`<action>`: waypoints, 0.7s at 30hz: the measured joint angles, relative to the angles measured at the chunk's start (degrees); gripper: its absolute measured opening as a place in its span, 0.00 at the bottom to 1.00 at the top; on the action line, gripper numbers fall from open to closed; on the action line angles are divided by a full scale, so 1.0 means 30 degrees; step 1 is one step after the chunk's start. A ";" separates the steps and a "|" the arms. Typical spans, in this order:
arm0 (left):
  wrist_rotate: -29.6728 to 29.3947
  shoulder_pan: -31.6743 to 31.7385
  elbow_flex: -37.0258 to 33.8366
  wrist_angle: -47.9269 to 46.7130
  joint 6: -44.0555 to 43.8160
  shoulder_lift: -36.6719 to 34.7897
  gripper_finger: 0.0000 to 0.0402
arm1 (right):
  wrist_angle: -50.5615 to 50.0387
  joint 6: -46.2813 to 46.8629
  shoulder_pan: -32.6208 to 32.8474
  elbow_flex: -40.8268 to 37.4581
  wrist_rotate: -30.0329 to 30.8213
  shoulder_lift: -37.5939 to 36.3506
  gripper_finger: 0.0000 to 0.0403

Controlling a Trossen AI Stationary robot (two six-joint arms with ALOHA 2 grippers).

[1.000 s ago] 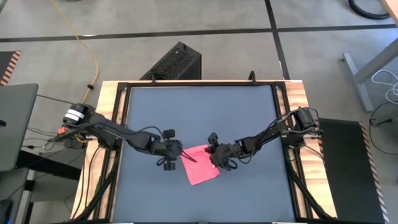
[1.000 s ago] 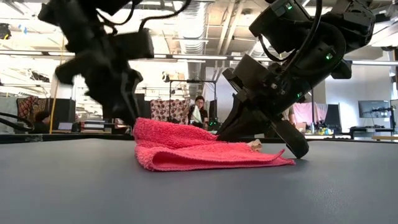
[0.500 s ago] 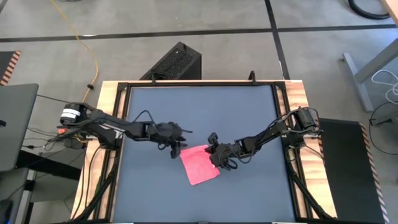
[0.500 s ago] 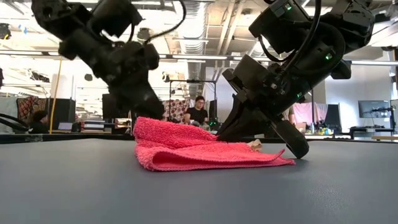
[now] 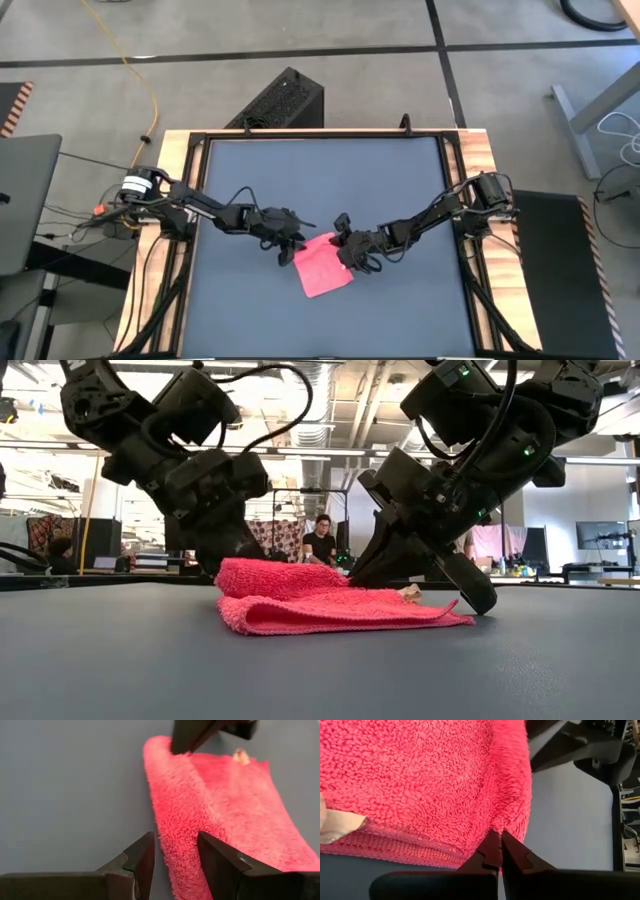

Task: Roll towel
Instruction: Roll the light red towel

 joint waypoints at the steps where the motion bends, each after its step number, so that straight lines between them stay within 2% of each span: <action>1: 0.0034 -0.0121 0.0089 -0.0020 0.0095 0.0013 0.35 | -0.0006 0.0013 -0.0015 0.0000 0.0014 0.0000 0.06; 10: -0.0248 -0.1115 0.0126 -0.0766 0.0656 0.0033 0.35 | -0.0136 0.0495 -0.0094 -0.0007 0.0049 0.0000 0.08; 15: -0.1144 -0.1510 0.0126 -0.1414 0.0862 0.0052 0.35 | -0.0156 0.0639 -0.0083 -0.0007 -0.0151 0.0000 0.12; 21: -0.1275 -0.1755 0.0185 -0.0848 0.0955 0.1082 0.35 | -0.0505 0.1412 0.0070 0.0375 -0.0640 -0.0004 0.19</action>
